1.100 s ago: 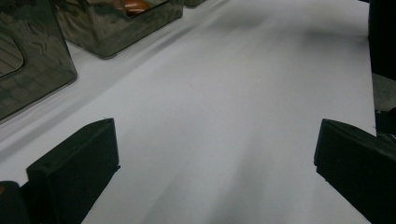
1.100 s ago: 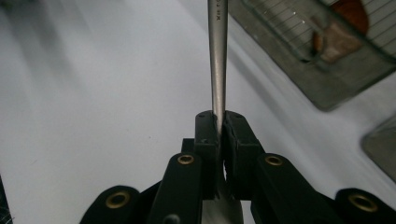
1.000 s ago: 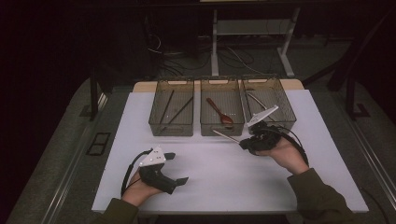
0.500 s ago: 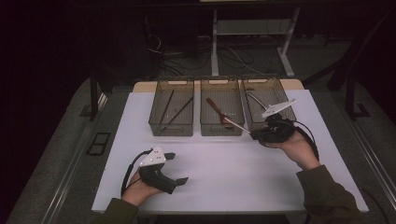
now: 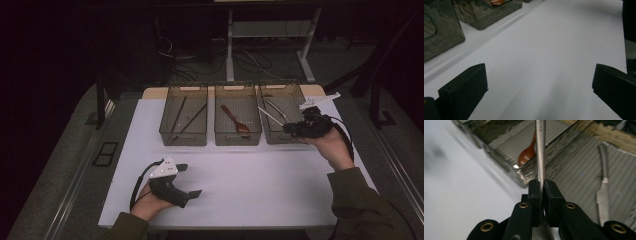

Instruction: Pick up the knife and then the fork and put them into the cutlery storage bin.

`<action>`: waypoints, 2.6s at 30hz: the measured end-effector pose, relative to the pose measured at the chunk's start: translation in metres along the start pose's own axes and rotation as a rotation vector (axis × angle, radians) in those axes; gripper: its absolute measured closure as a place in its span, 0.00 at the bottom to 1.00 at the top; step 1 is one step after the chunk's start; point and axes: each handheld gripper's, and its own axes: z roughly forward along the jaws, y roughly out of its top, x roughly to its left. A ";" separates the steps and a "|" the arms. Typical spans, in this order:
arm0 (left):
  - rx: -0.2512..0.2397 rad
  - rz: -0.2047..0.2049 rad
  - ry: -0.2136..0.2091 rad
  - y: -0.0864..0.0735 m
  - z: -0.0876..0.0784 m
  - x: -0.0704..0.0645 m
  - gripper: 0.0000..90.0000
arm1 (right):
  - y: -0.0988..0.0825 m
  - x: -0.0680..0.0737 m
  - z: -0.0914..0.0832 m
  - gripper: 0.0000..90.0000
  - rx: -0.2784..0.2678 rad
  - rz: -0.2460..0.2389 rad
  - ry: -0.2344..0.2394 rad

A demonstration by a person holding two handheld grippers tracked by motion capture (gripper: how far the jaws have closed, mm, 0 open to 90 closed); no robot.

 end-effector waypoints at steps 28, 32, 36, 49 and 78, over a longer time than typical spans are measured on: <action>0.000 -0.005 -0.007 0.000 0.001 -0.001 0.00 | 0.024 -0.083 0.056 0.93 0.067 0.180 -0.168; -0.002 -0.005 -0.008 0.001 0.001 -0.001 0.00 | 0.021 -0.088 0.064 0.93 0.098 0.198 -0.181; -0.002 -0.006 -0.009 0.001 0.001 -0.001 0.00 | 0.020 -0.089 0.070 0.93 0.130 0.210 -0.189; 0.001 -0.004 -0.010 0.001 0.001 -0.001 0.00 | 0.020 -0.093 0.066 0.65 0.081 0.240 -0.203; -0.005 -0.001 0.004 0.004 -0.001 0.003 0.00 | 0.003 -0.059 0.016 0.37 -0.195 0.207 -0.120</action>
